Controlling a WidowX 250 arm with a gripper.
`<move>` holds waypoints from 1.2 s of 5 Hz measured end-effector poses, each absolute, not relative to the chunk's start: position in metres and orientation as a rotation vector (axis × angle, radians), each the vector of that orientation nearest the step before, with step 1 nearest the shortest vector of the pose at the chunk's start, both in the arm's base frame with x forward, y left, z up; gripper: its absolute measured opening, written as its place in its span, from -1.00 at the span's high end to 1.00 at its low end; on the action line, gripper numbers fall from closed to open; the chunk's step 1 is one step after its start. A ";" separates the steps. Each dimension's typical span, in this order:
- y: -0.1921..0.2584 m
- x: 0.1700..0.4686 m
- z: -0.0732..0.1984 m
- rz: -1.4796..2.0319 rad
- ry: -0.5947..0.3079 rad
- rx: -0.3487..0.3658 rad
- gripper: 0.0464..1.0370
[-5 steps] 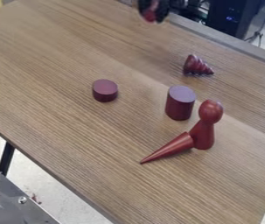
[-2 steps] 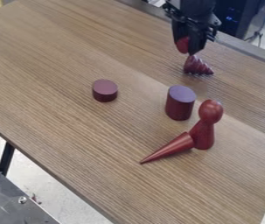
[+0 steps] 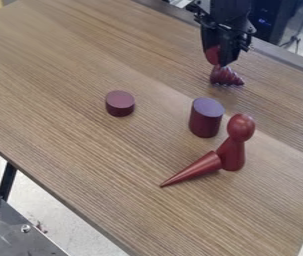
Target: Put the block on the right side
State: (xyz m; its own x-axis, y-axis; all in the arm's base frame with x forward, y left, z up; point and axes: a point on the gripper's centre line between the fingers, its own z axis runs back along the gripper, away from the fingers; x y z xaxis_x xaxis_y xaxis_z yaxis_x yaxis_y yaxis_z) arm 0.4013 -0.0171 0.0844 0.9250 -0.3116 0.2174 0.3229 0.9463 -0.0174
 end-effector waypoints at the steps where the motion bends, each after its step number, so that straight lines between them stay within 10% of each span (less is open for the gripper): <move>1: -0.025 0.399 0.081 -0.343 -0.214 -0.062 0.21; 6: -0.085 0.388 0.064 -0.643 -0.249 -0.171 0.21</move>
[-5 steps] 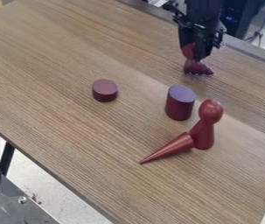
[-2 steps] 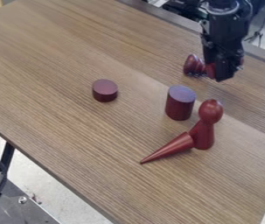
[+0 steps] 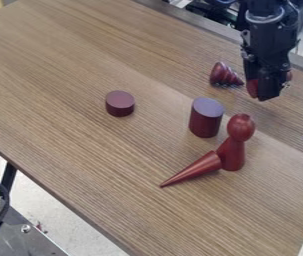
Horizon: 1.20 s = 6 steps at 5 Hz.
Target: Put the block on the right side
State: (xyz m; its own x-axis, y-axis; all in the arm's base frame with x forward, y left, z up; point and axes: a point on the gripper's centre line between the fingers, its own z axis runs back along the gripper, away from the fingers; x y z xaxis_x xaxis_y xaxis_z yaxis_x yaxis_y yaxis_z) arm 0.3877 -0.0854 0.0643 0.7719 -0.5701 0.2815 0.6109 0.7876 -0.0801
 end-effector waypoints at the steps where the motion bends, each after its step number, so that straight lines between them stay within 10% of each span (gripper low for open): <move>1: -0.084 0.387 0.052 -0.637 -0.289 -0.201 0.21; 5: -0.051 0.393 0.025 -0.492 -0.158 -0.121 0.09; 6: -0.050 0.392 0.024 -0.468 -0.150 -0.116 -0.53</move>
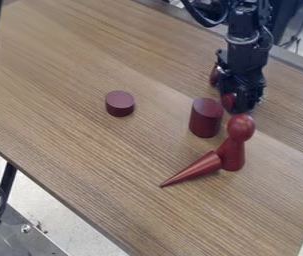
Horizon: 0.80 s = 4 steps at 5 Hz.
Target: Put the block on the right side
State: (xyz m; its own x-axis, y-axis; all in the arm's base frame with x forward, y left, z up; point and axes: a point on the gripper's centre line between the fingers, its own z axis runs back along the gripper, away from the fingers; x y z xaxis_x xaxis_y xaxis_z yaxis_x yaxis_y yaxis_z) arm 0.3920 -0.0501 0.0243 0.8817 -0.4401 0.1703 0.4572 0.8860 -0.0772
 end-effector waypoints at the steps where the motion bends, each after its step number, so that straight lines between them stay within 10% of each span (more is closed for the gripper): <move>1: -0.050 0.387 0.027 -0.422 -0.192 -0.118 -0.92; 4: -0.008 0.393 0.116 -0.131 -0.292 0.115 -0.92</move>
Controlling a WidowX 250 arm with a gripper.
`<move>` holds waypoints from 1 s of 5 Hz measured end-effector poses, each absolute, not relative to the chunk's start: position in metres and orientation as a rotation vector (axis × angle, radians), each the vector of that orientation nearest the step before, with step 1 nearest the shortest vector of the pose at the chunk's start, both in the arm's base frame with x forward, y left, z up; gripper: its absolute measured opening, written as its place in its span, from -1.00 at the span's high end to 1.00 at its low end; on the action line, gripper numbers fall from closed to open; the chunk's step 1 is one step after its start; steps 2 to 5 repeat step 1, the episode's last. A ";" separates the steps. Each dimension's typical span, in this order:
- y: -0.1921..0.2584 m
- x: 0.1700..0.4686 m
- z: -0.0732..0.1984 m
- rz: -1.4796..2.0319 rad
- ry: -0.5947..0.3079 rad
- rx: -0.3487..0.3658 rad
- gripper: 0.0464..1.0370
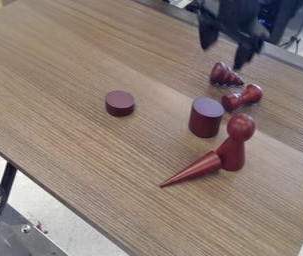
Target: Put the block on the right side
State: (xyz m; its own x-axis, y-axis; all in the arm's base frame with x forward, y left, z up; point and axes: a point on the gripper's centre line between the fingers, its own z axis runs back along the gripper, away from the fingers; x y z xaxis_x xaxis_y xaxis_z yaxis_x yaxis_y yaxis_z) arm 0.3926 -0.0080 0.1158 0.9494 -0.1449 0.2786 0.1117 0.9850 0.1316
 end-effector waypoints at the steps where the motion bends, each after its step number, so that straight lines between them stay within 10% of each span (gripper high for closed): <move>1: 0.005 0.397 0.139 -0.103 -0.289 0.156 -0.92; 5: 0.005 0.397 0.139 -0.103 -0.289 0.156 -0.92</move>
